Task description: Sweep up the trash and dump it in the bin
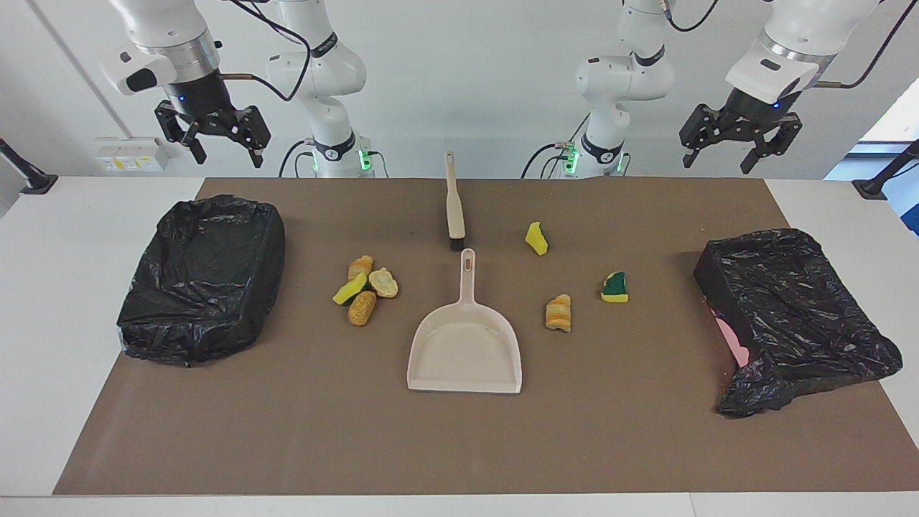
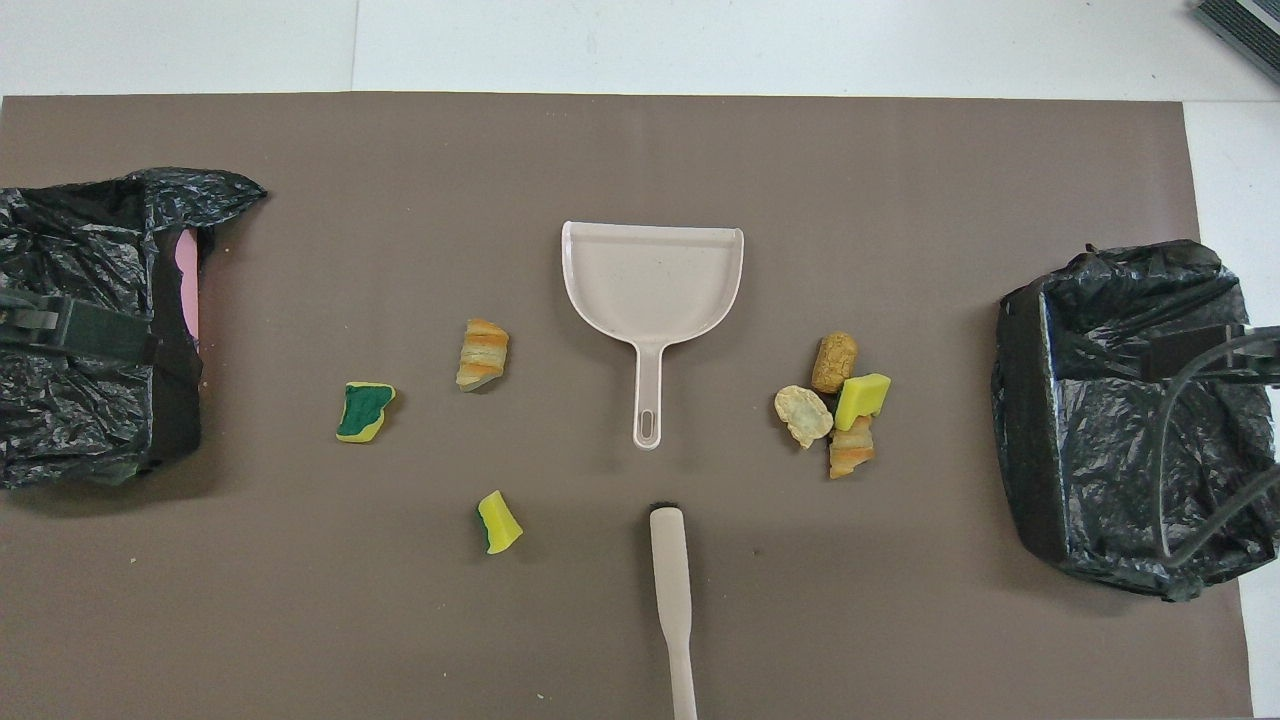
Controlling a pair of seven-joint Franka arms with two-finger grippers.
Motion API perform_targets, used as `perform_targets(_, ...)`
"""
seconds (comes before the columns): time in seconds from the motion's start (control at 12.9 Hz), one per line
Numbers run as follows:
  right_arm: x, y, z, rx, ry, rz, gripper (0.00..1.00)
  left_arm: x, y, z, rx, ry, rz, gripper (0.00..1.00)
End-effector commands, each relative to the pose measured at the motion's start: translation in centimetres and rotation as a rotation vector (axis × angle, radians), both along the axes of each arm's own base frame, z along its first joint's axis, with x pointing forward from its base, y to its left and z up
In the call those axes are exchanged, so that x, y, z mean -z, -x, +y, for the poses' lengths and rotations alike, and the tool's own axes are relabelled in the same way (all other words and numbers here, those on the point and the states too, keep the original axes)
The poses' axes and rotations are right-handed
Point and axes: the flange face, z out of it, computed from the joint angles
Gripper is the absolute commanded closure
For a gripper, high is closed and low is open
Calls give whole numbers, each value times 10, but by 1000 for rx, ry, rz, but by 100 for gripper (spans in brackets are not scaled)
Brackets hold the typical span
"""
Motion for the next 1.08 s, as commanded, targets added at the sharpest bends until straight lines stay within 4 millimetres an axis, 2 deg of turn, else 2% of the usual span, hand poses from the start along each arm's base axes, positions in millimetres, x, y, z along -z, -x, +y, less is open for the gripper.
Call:
perform_targets(0.0, -1, 1, -3, -18, -7, -5, 0, -3, 4, 2, -1, -14, -6, 0)
perform_targets(0.31, -1, 1, -3, -19, -7, -6, 0, -4, 5, -11, 25, -12, -10, 0)
perform_targets(0.62, -1, 1, -4, -17, -6, -6, 0, -7, -2, -7, 13, -1, -59, 0)
perform_targets(1.01, -1, 1, -3, -18, -6, -5, 0, -7, -1, -10, 25, -1, -58, 0)
